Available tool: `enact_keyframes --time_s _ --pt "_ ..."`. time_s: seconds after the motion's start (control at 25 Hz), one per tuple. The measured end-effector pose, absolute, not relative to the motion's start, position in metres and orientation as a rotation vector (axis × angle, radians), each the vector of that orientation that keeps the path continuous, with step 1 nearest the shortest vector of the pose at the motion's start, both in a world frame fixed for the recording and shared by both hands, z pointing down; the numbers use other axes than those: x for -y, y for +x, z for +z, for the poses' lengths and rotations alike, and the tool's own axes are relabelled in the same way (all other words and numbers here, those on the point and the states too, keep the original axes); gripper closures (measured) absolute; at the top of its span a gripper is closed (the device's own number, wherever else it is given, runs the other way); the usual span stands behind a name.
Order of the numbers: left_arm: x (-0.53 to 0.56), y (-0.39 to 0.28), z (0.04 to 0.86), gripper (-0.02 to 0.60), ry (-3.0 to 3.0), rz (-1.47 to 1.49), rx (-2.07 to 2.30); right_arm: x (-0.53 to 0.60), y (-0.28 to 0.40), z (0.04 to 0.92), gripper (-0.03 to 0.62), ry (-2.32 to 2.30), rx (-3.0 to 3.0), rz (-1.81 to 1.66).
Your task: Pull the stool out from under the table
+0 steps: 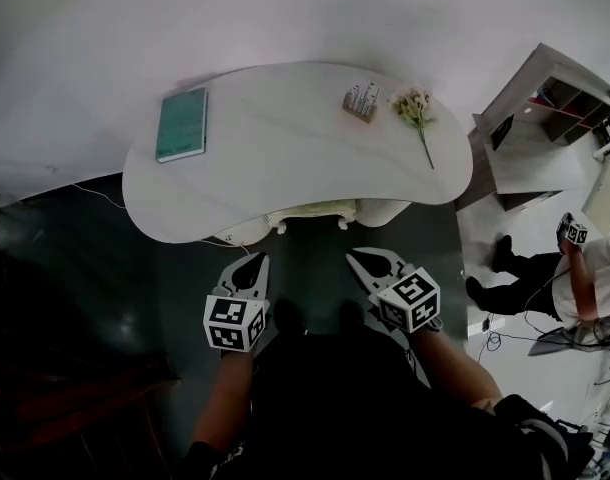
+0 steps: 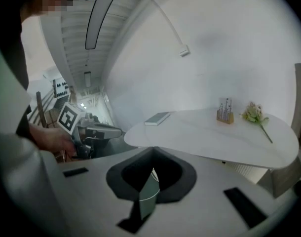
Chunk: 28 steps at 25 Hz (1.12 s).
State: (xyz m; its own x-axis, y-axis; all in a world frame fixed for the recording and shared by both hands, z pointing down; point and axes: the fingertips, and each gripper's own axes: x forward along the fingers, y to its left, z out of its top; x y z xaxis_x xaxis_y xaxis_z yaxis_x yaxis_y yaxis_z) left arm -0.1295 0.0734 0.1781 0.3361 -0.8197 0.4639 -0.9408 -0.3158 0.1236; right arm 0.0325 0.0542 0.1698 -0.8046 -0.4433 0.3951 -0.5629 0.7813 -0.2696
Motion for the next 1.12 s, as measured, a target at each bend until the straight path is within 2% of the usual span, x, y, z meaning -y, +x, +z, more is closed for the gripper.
enact_keyframes --time_s 0.28,0.44,0.68,1.12 --pt "-0.053 -0.182 0.195 0.572 2.340 0.447 1.400 -0.050 -0.042 0.175 0.591 0.898 2.607 0.632" --pt "-0.040 -0.199 0.212 0.572 2.383 0.484 1.341 -0.052 -0.062 0.189 0.591 0.915 2.569 0.656" --pt "-0.043 -0.194 0.238 0.572 2.348 0.471 1.321 -0.051 -0.054 0.210 0.591 0.886 2.517 0.634" --pt "-0.036 -0.125 0.309 0.572 2.248 0.487 1.323 -0.032 0.000 0.275 0.591 0.912 2.549 0.618"
